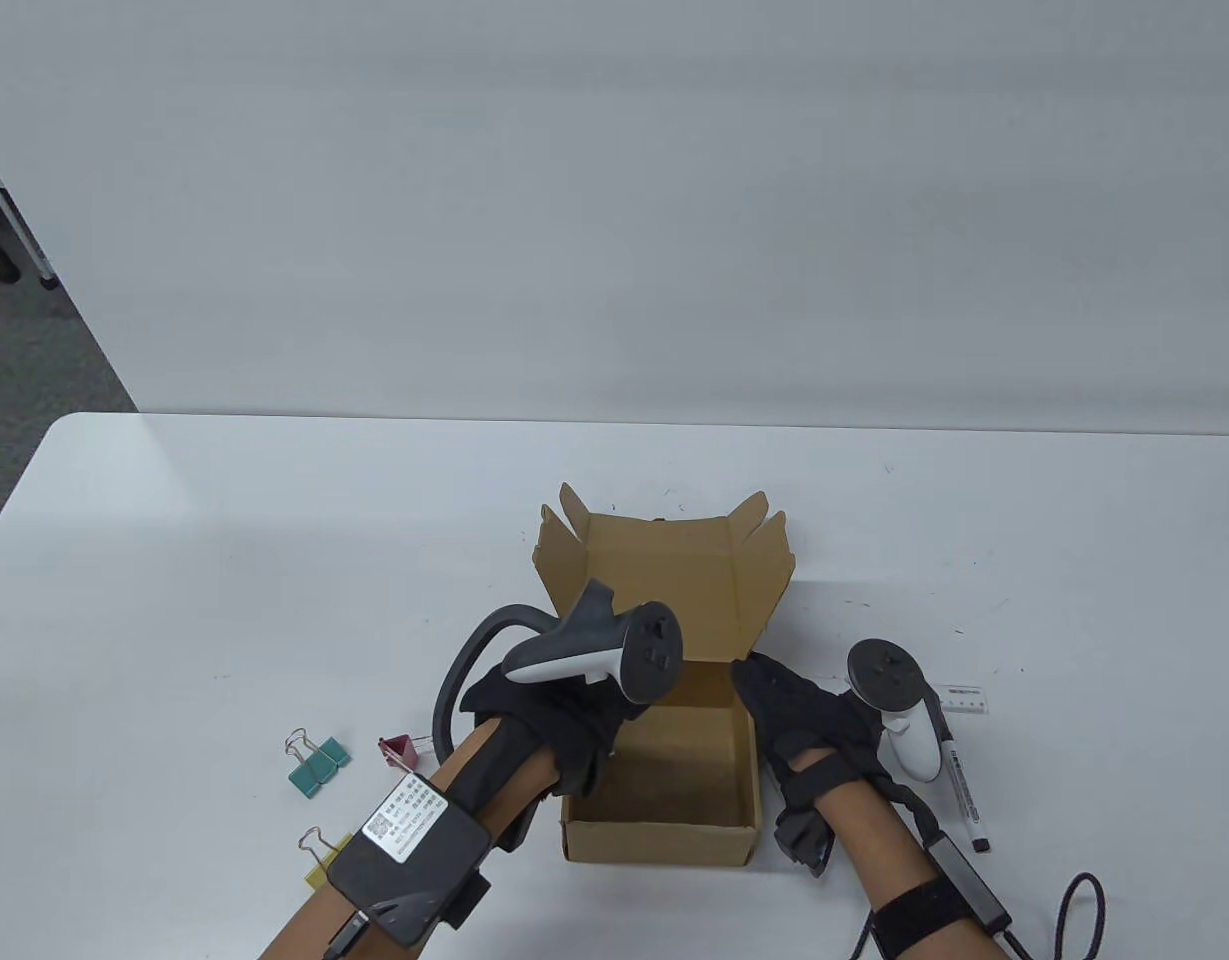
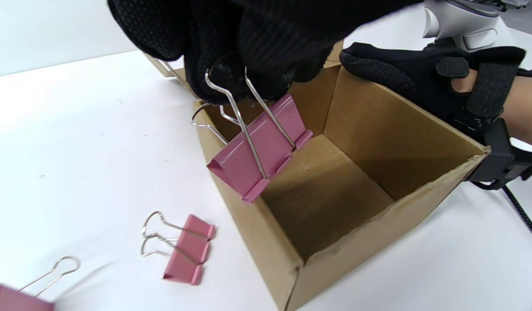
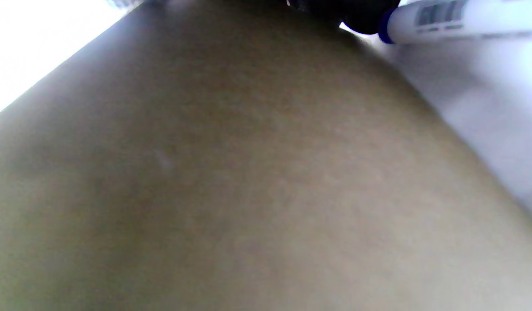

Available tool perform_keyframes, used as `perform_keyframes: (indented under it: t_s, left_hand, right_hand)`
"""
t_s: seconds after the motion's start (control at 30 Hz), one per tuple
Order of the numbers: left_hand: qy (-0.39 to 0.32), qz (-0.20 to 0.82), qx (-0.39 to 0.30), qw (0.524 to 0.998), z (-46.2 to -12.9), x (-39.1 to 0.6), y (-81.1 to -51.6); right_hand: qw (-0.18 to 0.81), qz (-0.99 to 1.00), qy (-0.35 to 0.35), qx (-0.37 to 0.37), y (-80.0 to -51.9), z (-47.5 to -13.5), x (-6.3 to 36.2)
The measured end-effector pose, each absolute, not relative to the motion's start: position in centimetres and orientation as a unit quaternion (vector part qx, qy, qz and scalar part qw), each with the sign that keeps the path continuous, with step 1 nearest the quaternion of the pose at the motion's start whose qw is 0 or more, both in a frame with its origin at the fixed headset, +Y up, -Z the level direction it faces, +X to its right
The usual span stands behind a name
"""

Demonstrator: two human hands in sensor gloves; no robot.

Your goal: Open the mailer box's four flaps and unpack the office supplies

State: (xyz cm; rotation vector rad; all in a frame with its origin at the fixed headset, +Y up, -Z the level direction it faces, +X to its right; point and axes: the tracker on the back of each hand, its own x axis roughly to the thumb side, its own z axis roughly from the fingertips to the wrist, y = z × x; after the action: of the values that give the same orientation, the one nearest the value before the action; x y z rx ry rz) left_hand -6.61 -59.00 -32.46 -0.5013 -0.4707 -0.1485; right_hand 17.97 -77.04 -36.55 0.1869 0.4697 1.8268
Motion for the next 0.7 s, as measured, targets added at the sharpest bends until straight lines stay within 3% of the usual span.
perform_keyframes:
  t_s: [0.33, 0.7]
  left_hand:
    - [-0.198, -0.058, -0.251, 0.946, -31.5, -11.2, -60.0]
    - [-0.170, -0.042, -0.284, 0.943, -30.9, -15.4, -64.5]
  right_hand:
    - [0.584, 0.783, 0.199, 0.080, -77.0, -36.6, 18.0]
    - [0.587, 0.783, 0.189, 0.082, -77.2, -36.5, 18.0]
